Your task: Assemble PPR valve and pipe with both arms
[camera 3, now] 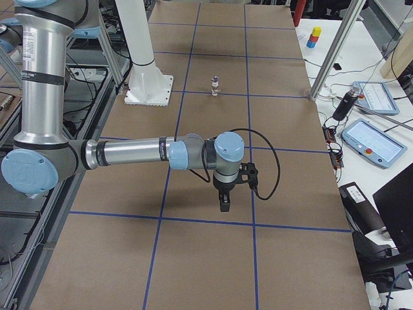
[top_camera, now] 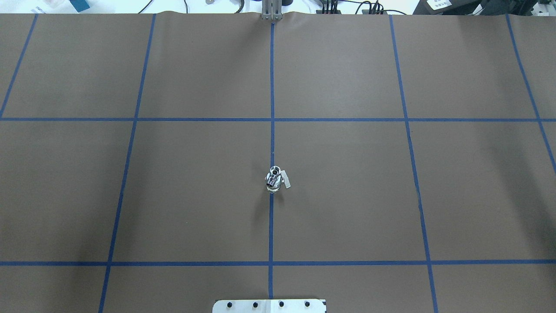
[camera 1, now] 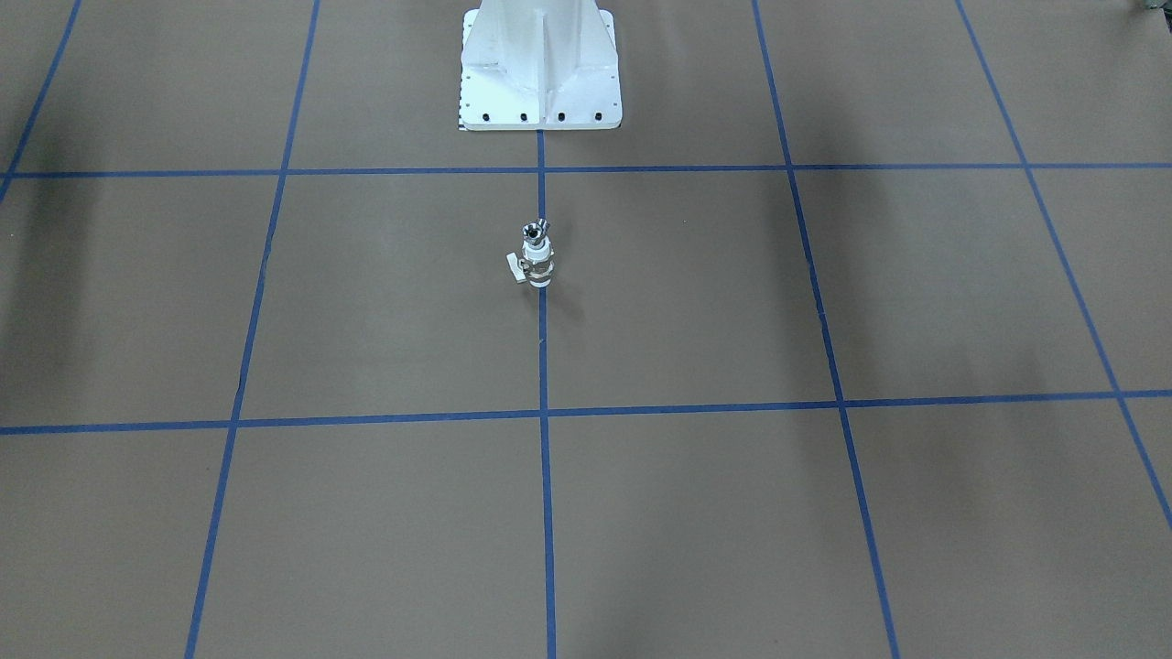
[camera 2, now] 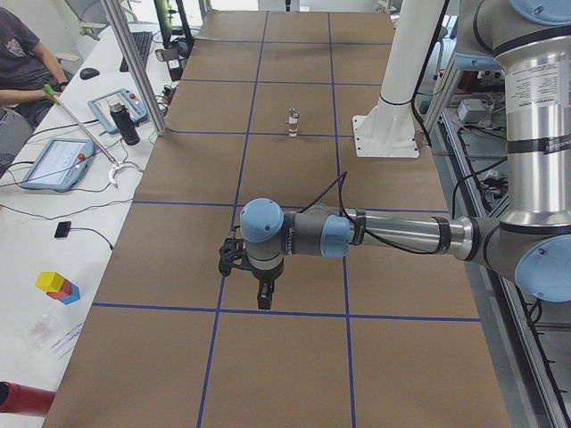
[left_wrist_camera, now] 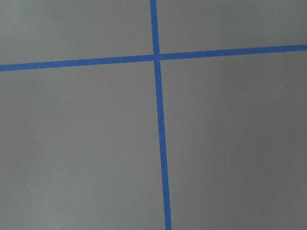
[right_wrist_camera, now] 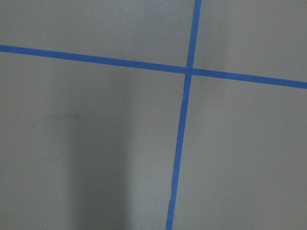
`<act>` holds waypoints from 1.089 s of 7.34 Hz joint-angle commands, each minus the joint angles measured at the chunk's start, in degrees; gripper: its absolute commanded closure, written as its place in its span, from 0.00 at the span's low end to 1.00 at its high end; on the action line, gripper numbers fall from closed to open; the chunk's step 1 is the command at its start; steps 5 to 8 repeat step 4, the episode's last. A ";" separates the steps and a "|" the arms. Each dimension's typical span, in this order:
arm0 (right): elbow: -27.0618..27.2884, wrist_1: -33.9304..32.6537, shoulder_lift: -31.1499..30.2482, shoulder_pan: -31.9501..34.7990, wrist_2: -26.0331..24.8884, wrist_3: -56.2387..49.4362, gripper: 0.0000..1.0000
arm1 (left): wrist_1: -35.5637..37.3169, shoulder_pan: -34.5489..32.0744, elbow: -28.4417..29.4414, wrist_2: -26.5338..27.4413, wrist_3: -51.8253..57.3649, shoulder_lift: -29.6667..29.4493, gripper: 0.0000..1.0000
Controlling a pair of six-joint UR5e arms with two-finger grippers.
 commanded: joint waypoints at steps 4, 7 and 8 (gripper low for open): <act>0.00 0.00 0.00 0.00 0.00 0.08 0.00 | 0.03 0.00 0.35 0.07 0.08 0.05 0.00; 0.00 0.00 0.00 0.00 0.00 0.08 0.00 | 0.03 0.00 0.35 0.07 0.08 0.05 0.00; 0.00 0.00 0.00 0.00 0.00 0.08 0.00 | 0.03 0.00 0.35 0.07 0.08 0.05 0.00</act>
